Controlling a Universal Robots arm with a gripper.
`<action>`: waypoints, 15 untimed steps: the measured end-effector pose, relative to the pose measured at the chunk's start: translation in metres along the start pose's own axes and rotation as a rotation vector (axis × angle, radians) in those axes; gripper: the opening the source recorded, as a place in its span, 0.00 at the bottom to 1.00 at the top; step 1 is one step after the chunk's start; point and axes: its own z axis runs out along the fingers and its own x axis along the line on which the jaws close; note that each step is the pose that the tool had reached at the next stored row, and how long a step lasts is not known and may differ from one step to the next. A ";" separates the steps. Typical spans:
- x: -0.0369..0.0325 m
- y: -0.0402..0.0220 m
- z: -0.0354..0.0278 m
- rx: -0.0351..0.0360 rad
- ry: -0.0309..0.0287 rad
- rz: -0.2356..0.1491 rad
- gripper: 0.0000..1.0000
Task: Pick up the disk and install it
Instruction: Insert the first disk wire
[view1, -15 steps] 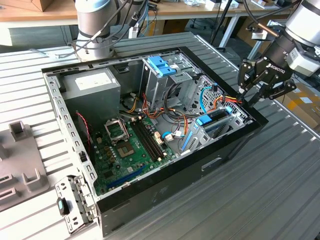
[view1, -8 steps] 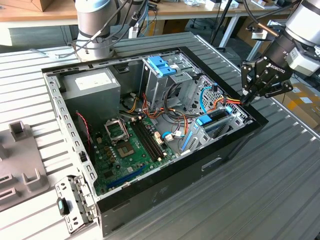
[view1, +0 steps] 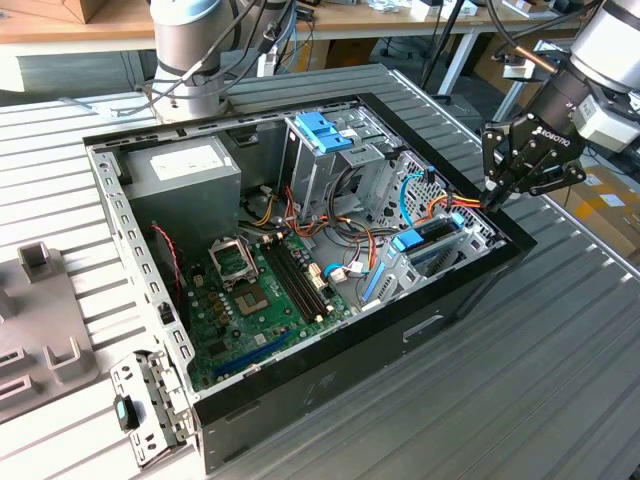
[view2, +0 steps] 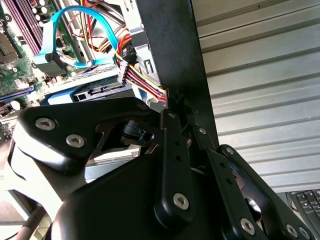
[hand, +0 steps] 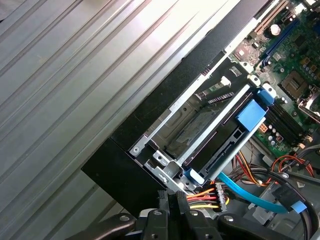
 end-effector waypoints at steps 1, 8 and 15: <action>-0.0001 0.0000 -0.0007 0.0004 -0.0005 0.000 0.18; -0.0013 -0.0005 -0.0052 0.0079 -0.0085 -0.001 0.17; -0.0057 0.0043 -0.0044 0.0138 -0.0148 -0.002 0.17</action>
